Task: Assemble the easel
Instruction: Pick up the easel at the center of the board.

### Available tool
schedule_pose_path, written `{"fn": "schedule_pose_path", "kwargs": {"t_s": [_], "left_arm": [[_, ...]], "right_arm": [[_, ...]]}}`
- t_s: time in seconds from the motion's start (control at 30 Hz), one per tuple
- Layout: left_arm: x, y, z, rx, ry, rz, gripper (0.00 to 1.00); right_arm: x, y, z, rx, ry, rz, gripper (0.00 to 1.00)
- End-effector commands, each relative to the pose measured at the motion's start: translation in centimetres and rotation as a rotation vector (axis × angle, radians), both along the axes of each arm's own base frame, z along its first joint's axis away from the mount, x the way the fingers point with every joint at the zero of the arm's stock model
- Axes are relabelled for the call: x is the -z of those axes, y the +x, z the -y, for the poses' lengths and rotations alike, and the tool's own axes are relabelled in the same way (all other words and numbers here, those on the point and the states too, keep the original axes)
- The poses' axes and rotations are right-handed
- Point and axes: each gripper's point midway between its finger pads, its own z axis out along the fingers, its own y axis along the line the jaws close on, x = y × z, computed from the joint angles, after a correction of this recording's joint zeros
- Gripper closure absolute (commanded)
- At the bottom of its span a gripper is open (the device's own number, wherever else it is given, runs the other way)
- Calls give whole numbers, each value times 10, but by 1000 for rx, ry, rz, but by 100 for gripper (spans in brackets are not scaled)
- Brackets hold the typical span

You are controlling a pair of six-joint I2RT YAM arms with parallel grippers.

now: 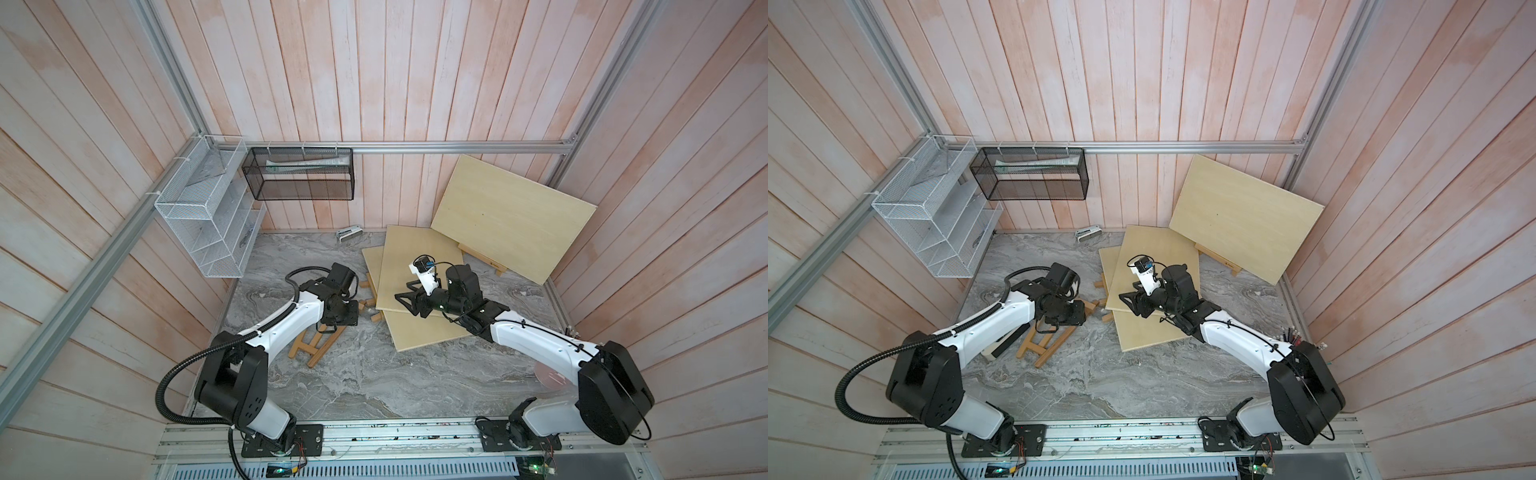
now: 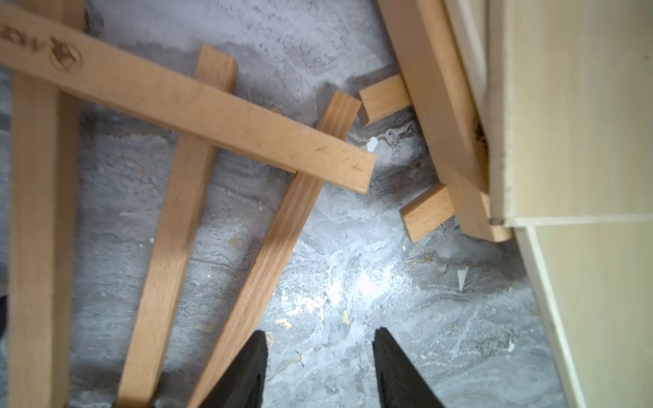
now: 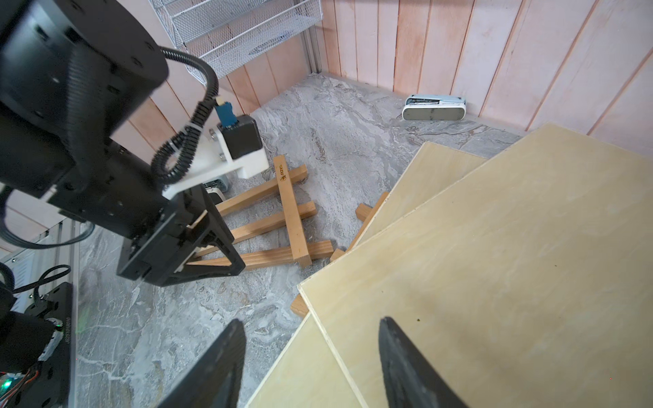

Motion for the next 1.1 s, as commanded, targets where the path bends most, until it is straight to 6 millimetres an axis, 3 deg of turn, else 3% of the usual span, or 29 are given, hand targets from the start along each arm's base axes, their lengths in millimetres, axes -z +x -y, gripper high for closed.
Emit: {"fn": "schedule_pose_path", "kwargs": {"t_s": [0.0,0.33,0.57,0.83,0.93,1.07], "left_arm": [[11,1,-2,54,56,-24,47],[65,1,-11,75,157,-137,46],[81,-17,-17,50,161,-189,48],[46,19,-23,15,195,16,49],[34,27,-23,23,198,60,49],[36,26,-27,19,209,47,49]], "right_arm": [[-1,0,0,-2,11,-13,38],[-7,0,7,17,9,-1,38],[-2,-1,8,22,13,-16,38],[2,-1,6,18,15,-30,38],[3,-1,7,19,10,-32,38],[6,-2,8,20,5,-36,38]]}}
